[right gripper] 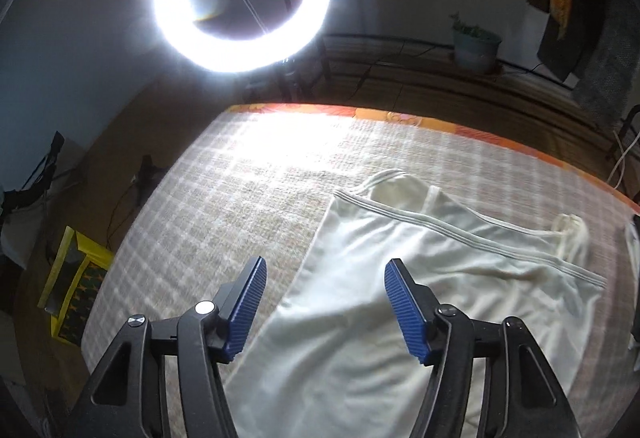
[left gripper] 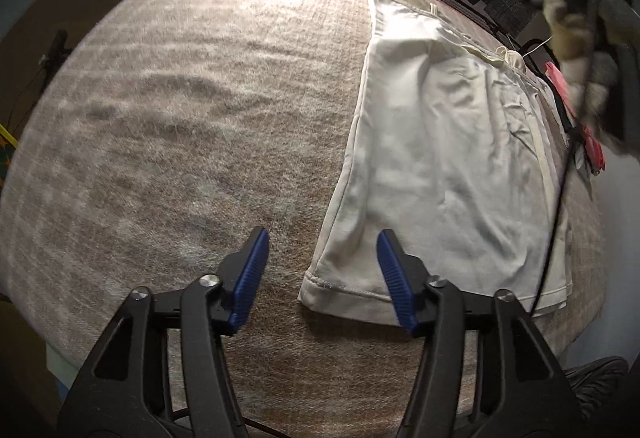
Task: Fold small clothes
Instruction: 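Grasp the camisole's side edge with the left gripper and fold it inward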
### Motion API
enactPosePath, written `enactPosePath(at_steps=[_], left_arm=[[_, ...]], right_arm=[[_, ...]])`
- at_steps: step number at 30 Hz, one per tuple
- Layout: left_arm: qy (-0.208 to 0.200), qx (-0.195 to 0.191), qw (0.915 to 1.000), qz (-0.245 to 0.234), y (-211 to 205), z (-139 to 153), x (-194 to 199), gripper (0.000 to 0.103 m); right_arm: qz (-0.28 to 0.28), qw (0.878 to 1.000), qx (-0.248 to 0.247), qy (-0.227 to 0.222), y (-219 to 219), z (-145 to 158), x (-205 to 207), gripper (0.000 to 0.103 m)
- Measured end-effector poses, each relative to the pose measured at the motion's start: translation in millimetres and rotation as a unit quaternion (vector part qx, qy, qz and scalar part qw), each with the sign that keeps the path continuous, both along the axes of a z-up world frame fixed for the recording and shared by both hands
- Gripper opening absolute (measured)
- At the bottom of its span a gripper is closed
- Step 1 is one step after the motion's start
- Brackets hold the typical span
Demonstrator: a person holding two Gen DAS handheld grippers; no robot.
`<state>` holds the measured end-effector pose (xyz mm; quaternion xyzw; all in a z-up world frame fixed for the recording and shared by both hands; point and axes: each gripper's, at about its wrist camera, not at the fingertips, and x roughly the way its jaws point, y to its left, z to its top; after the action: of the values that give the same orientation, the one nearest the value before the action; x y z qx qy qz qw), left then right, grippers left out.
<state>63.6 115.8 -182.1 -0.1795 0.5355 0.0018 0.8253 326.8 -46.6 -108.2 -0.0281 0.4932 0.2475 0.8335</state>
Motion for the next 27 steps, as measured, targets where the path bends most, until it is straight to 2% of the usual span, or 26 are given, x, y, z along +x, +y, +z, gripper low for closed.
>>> enactPosePath(at_steps=[2,5,8,10,13,15,17,21,24,27], left_arm=[[0.008,-0.015,0.9998,0.006,4.3,-4.7,1.2,0.046],[0.005,-0.023,0.9997,0.008,6.2,-4.7,2.1,0.043],[0.006,-0.030,0.9995,0.003,5.3,-5.2,5.1,0.032],[0.008,-0.037,0.9993,-0.001,4.9,-5.5,6.8,0.029],[0.008,-0.040,0.9991,-0.011,-0.3,-6.5,11.5,0.020],[0.008,-0.036,0.9992,-0.015,-3.2,-6.0,12.7,0.018],[0.007,-0.034,0.9992,-0.018,-6.9,-5.5,15.3,0.009],[0.006,-0.035,0.9992,-0.020,-12.1,-4.1,16.4,0.005],[-0.002,-0.028,0.9993,-0.024,-21.2,-2.3,21.4,0.003],[-0.014,-0.019,0.9992,-0.031,-29.2,1.5,22.9,0.002]], right_arm=[[0.002,1.000,-0.010,0.010,16.7,-10.2,15.6,0.059],[0.000,0.999,-0.019,0.033,35.6,-27.5,37.4,0.054],[-0.005,0.998,-0.033,0.048,48.3,-42.6,54.2,0.047],[-0.005,0.997,-0.051,0.052,56.8,-52.8,61.5,0.045],[-0.003,0.996,-0.076,0.053,65.7,-65.7,69.2,0.043],[-0.007,0.994,-0.090,0.056,69.2,-74.9,75.8,0.042],[-0.008,0.994,-0.094,0.063,71.7,-82.8,81.8,0.039],[-0.003,0.992,-0.109,0.067,80.3,-93.7,89.5,0.036],[0.003,0.989,-0.133,0.059,84.7,-99.5,90.4,0.027],[0.003,0.989,-0.139,0.052,81.4,-99.2,92.5,0.006]])
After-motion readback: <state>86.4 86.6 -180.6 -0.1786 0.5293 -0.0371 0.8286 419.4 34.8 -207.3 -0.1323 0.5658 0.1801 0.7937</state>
